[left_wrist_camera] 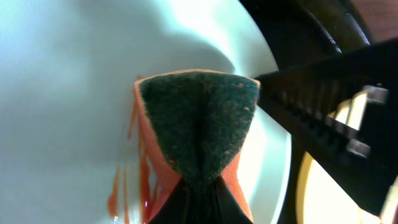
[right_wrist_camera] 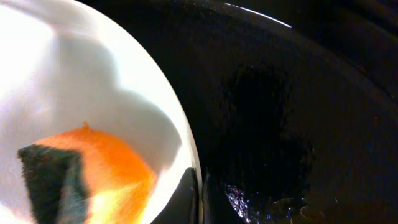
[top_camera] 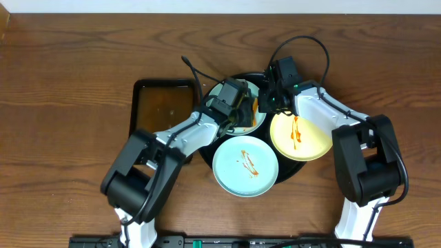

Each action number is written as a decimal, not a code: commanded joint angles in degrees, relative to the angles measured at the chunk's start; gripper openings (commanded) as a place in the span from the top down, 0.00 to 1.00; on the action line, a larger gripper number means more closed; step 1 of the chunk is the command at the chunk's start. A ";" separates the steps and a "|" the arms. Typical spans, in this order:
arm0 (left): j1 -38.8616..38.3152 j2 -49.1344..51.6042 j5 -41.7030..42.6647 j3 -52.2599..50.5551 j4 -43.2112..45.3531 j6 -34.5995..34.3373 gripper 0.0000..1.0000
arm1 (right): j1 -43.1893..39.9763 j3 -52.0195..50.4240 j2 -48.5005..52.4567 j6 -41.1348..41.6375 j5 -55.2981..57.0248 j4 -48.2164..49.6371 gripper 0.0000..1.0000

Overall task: Clean dirty plates on tray and stack at the side
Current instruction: 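Scrub the mint plate with the sponge in the left gripper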

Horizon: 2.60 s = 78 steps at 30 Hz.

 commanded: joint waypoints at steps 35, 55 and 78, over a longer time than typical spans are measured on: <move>0.13 -5.25 -1.49 1.92 -11.54 -0.85 0.92 | 1.18 -0.28 0.55 0.81 0.39 -2.95 0.99; 8.90 -0.15 -17.57 1.88 -18.86 3.50 0.93 | 1.18 -0.28 0.55 1.70 0.61 -4.24 0.99; 11.47 -20.55 -32.15 3.65 -29.97 8.33 0.92 | 0.96 -0.28 0.55 4.59 2.14 -1.73 0.84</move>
